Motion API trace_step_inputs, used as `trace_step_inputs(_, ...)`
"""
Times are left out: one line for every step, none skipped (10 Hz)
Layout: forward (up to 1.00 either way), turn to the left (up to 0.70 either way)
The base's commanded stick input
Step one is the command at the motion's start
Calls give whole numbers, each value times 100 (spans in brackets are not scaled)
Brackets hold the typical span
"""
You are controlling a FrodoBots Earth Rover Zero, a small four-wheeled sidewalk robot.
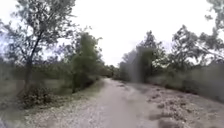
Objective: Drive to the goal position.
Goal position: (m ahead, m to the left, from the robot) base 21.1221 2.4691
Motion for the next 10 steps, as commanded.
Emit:
trace_step_inputs(45,0)
trace_step_inputs(45,0)
trace_step_inputs(45,0)
trace_step_inputs(45,0)
trace_step_inputs(45,0)
trace_step_inputs(45,0)
trace_step_inputs(45,0)
trace_step_inputs(45,0)
trace_step_inputs(45,0)
trace_step_inputs(45,0)
